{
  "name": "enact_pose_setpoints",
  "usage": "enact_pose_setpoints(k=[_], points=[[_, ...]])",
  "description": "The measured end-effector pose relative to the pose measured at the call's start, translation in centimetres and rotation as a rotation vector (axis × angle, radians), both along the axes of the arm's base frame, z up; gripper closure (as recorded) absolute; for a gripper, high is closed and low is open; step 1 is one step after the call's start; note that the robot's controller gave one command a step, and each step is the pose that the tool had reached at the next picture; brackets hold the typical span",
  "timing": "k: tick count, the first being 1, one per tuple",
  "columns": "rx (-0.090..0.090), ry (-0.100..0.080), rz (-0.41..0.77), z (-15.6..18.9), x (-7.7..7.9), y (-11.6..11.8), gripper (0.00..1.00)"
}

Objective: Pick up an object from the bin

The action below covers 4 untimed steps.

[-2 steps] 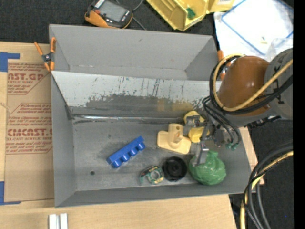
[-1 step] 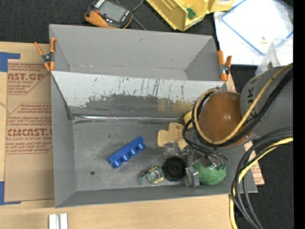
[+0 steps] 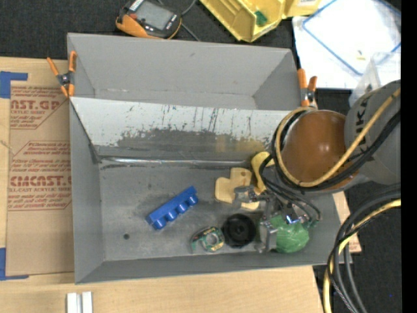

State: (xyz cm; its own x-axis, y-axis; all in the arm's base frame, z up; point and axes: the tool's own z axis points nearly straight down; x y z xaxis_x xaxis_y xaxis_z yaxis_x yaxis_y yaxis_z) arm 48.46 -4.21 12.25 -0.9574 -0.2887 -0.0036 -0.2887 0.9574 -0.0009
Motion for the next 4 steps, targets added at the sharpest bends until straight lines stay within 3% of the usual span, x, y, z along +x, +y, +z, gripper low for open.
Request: enact_pose_setpoints(k=[1, 2, 3, 4], points=[[0.002, -0.002, 0.029, -2.3, 0.0, 0.1, 0.0], [0.001, -0.022, 0.014, -5.0, 0.0, 0.8, 0.0], [0.003, -0.023, 0.036, -5.0, 0.2, 0.6, 1.0], [0.003, -0.023, 0.036, -5.0, 0.2, 0.6, 1.0]])
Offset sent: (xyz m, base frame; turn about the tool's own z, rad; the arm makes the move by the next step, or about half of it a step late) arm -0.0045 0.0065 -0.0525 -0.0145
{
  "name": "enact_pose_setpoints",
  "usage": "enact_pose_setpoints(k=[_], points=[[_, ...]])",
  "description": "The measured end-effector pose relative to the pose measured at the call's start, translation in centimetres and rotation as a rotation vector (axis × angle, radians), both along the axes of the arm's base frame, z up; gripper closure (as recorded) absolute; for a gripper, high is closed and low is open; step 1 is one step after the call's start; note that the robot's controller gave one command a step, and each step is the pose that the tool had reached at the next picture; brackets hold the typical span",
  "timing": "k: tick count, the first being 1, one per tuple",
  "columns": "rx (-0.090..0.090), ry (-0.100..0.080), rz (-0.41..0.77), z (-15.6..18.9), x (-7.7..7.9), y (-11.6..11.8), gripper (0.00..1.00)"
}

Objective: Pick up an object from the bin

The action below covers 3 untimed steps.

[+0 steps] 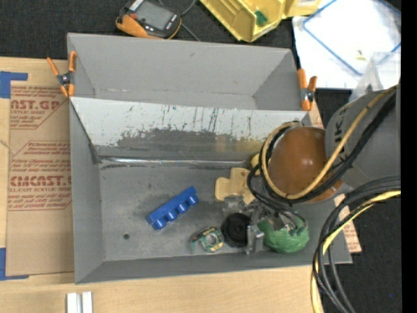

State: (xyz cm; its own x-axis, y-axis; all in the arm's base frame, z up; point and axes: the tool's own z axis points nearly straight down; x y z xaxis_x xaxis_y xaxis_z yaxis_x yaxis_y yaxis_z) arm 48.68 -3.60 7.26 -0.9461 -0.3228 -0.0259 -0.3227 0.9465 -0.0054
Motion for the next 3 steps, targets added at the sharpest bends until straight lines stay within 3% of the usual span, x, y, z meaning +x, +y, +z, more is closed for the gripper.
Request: enact_pose_setpoints(k=[1, 2, 3], points=[[0.0, 0.014, 0.0, 1.5, -0.4, 0.0, 1.0], [0.0, 0.007, 0.0, 4.5, -0.2, 0.0, 1.0], [0.001, 0.015, 0.0, 7.8, -0.4, 0.1, 1.0]])
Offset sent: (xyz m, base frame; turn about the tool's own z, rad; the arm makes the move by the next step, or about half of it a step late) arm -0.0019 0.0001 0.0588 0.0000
